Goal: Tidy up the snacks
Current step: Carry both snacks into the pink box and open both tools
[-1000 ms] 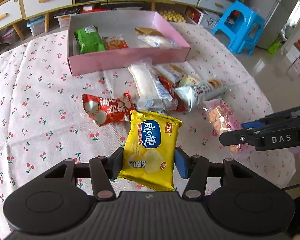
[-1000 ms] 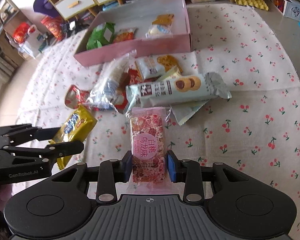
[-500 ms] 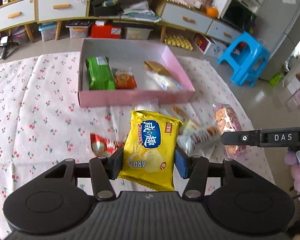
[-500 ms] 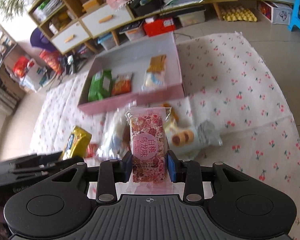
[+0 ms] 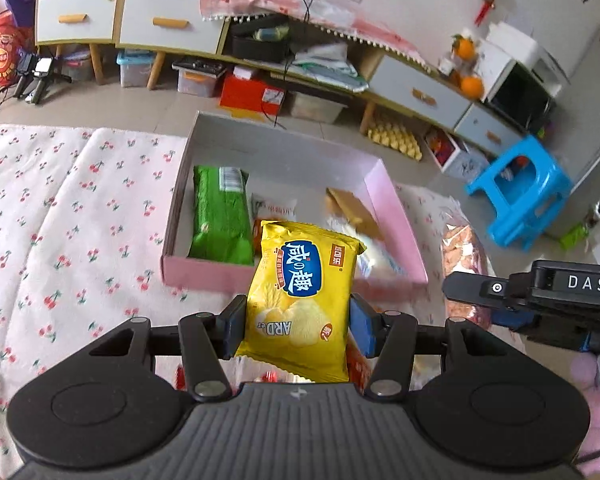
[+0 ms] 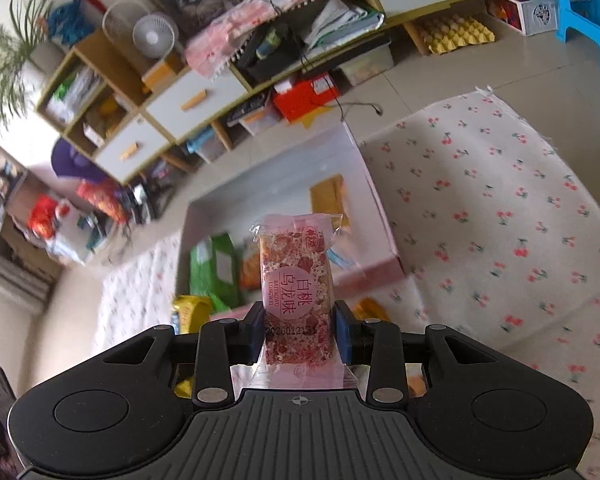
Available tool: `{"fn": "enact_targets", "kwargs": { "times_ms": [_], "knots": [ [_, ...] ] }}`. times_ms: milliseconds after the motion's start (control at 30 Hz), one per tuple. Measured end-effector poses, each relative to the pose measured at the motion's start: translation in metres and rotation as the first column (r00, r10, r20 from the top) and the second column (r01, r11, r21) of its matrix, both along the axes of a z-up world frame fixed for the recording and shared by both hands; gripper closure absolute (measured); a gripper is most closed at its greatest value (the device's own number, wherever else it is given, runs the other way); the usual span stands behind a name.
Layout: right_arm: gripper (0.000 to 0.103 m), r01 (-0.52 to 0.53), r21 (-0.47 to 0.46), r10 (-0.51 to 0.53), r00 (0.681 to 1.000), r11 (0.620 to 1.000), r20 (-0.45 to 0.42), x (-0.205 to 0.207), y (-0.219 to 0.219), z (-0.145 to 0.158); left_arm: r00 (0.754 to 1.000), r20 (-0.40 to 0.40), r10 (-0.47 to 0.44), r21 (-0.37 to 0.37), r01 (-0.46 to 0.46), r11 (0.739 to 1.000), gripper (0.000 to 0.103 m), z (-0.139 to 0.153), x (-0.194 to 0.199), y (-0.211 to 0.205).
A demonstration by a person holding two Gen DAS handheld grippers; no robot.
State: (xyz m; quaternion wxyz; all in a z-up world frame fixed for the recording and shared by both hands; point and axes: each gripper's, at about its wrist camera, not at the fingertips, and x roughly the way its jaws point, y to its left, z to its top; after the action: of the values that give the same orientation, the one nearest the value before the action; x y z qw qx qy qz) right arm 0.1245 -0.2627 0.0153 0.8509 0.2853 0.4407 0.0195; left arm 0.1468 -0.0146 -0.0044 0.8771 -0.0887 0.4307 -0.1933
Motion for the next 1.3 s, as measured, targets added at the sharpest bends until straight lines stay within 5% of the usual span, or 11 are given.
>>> {"fn": "enact_targets", "kwargs": {
  "times_ms": [167, 533, 767, 1033, 1300],
  "knots": [
    [0.070, 0.038, 0.014, -0.038, 0.999, 0.999, 0.017, 0.021, -0.002, -0.013, 0.995, 0.097, -0.002, 0.047, -0.003, 0.999, 0.053, -0.003, 0.013, -0.011],
    [0.069, -0.002, 0.102, 0.000, 1.000, 0.995, 0.025, 0.080, 0.001, -0.046, 0.991, 0.129, -0.041, 0.149, 0.021, 0.989, 0.054, -0.004, 0.065, -0.037],
    [0.069, -0.018, 0.122, 0.015, 1.000, 0.992, 0.026, 0.099, -0.006, -0.071, 0.995, 0.104, -0.011, 0.157, -0.006, 0.988, 0.054, -0.019, 0.093, -0.035],
    [0.069, 0.036, -0.033, -0.035, 0.998, 0.999, 0.055, 0.111, -0.007, -0.077, 0.992, 0.126, -0.005, 0.191, -0.020, 0.981, 0.054, -0.021, 0.106, -0.045],
    [0.066, 0.073, 0.039, -0.076, 0.994, 0.997, 0.080, 0.110, -0.023, -0.079, 0.994, 0.104, 0.031, 0.132, -0.045, 0.990, 0.052, -0.022, 0.113, -0.040]
  ]
}}
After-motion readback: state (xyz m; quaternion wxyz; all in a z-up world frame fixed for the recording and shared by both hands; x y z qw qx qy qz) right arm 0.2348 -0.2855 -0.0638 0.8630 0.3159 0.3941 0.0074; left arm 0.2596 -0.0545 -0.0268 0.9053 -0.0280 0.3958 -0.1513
